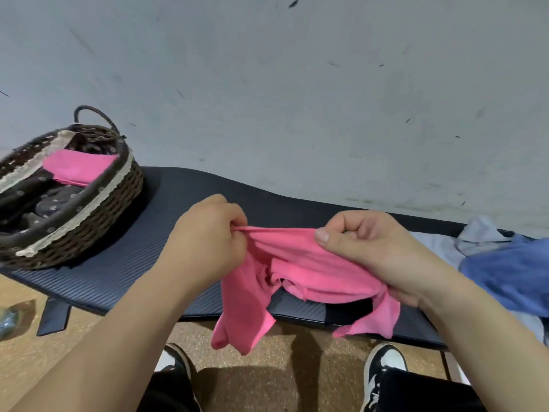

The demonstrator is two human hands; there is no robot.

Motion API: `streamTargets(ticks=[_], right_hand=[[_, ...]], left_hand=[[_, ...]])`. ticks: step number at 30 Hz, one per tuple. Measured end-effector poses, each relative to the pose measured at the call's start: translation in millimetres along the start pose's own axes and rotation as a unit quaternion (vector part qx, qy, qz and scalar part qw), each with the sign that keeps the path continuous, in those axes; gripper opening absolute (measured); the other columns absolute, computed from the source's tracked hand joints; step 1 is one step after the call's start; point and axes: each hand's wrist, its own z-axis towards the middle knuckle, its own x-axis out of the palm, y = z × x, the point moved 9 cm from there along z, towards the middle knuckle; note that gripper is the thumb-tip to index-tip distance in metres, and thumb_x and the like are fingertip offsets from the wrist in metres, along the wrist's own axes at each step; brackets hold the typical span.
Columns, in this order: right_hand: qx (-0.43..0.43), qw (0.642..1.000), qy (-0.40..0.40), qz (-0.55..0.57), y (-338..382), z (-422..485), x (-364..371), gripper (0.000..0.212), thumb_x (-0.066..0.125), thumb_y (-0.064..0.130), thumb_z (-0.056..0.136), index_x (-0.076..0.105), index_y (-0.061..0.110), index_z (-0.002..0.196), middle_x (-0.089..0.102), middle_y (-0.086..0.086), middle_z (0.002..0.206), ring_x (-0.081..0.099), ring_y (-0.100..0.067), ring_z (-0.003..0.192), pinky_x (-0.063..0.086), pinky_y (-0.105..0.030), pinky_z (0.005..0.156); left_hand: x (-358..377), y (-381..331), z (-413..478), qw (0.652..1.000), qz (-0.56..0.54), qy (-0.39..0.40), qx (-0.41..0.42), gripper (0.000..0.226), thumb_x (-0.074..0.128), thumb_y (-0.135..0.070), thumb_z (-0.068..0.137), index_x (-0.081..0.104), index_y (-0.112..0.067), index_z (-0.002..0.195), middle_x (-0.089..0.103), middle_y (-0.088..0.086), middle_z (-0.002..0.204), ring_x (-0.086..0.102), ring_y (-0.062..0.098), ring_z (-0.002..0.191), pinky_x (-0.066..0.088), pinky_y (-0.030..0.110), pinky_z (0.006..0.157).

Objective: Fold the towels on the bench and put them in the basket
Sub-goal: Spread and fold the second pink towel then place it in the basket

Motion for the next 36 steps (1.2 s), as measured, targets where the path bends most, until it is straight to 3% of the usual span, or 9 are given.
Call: streamTargets(ticks=[6, 12, 16, 19, 22, 25, 28, 31, 36], right_hand=[[0.068, 0.991, 0.055, -0.098, 2.4, -19.9, -26.1, 0.021, 0.076, -0.012, 0.081, 0.075, 0.007, 0.092, 0.074, -0.018, 0.085, 0.068, -0.026, 0.07, 0.056, -0.03, 0.063], [-0.006, 0.866, -0.234, -0.443, 14.6, -10.3, -96.7, 0.023, 0.059, 0.004, 0.074, 0.067, 0.026, 0.079, 0.068, -0.004, 0.084, 0.064, -0.028, 0.079, 0.057, -0.041, 0.071], [-0.088, 0.879, -0.369, -0.29, 30.2, -13.7, -107.5, 0.029, 0.05, -0.007, 0.076, 0.066, 0.016, 0.079, 0.066, -0.005, 0.075, 0.063, -0.033, 0.077, 0.043, -0.033, 0.064], [-0.198, 0.86, -0.415, -0.221, 50.3, -30.4, -93.2, 0.033, 0.044, 0.0, 0.075, 0.069, 0.017, 0.088, 0.067, -0.005, 0.092, 0.061, -0.021, 0.088, 0.041, -0.025, 0.076], [-0.269, 0.835, -0.395, -0.271, 59.1, -41.9, -73.1, 0.041, 0.042, -0.002, 0.069, 0.072, 0.009, 0.094, 0.065, -0.004, 0.098, 0.057, -0.013, 0.093, 0.041, -0.014, 0.086], [-0.278, 0.828, -0.355, -0.335, 52.3, -47.0, -65.6, 0.04, 0.043, -0.003, 0.068, 0.073, 0.009, 0.092, 0.068, -0.004, 0.097, 0.06, -0.022, 0.098, 0.043, -0.022, 0.094], [-0.099, 0.856, -0.239, -0.448, 13.4, -31.0, -59.8, 0.04, 0.049, 0.003, 0.078, 0.077, 0.02, 0.102, 0.075, -0.002, 0.113, 0.064, -0.028, 0.115, 0.05, -0.036, 0.099], [0.094, 0.824, -0.061, -0.555, -45.1, -24.5, -43.2, 0.045, 0.052, 0.005, 0.081, 0.076, 0.025, 0.114, 0.073, -0.003, 0.124, 0.063, -0.029, 0.121, 0.052, -0.037, 0.099], [0.196, 0.799, 0.046, -0.567, -71.2, -25.3, -33.3, 0.048, 0.057, 0.03, 0.072, 0.071, 0.032, 0.118, 0.071, 0.004, 0.126, 0.067, -0.022, 0.114, 0.055, -0.035, 0.098]], left_hand=[[3.5, 46.8, -1.6, 0.994, 0.035, 0.025, -0.105, 0.022, 0.054, -0.012, 0.08, 0.059, -0.027, 0.064, 0.049, -0.006, 0.086, 0.056, 0.022, 0.083, 0.051, 0.038, 0.068], [-49.0, 41.7, 10.9, 0.991, 0.062, -0.075, -0.092, 0.029, 0.044, -0.009, 0.076, 0.065, -0.029, 0.079, 0.062, -0.003, 0.095, 0.062, 0.028, 0.094, 0.054, 0.042, 0.078], [-93.0, 49.7, 35.5, 0.947, -0.205, -0.143, -0.204, 0.038, 0.041, 0.007, 0.065, 0.07, -0.017, 0.07, 0.071, 0.007, 0.071, 0.072, 0.034, 0.075, 0.059, 0.038, 0.065], [-127.3, 31.9, 37.4, 0.928, -0.245, -0.227, -0.163, 0.04, 0.04, 0.008, 0.07, 0.073, -0.012, 0.082, 0.07, 0.008, 0.073, 0.07, 0.028, 0.074, 0.056, 0.031, 0.065], [-139.8, 28.6, 21.3, 0.943, -0.173, -0.257, -0.124, 0.04, 0.039, 0.006, 0.078, 0.072, -0.013, 0.088, 0.07, 0.001, 0.085, 0.062, 0.019, 0.086, 0.046, 0.028, 0.069], [-107.5, 48.9, -4.6, 0.96, -0.165, -0.191, -0.121, 0.037, 0.04, 0.008, 0.08, 0.068, -0.017, 0.084, 0.069, -0.001, 0.083, 0.059, 0.018, 0.083, 0.042, 0.028, 0.068], [-47.8, 78.8, -32.3, 0.988, -0.093, -0.047, -0.117, 0.039, 0.048, 0.009, 0.08, 0.063, -0.026, 0.071, 0.068, -0.004, 0.078, 0.061, 0.021, 0.081, 0.044, 0.031, 0.07], [12.0, 99.3, -56.5, 0.98, 0.049, 0.146, -0.127, 0.04, 0.051, 0.007, 0.077, 0.053, -0.03, 0.061, 0.062, -0.009, 0.075, 0.057, 0.024, 0.089, 0.043, 0.041, 0.103], [29.4, 125.2, -62.2, 0.947, 0.124, 0.246, -0.163, 0.017, 0.051, -0.009, 0.07, 0.059, -0.022, 0.064, 0.062, -0.006, 0.075, 0.056, 0.027, 0.086, 0.04, 0.065, 0.108]])
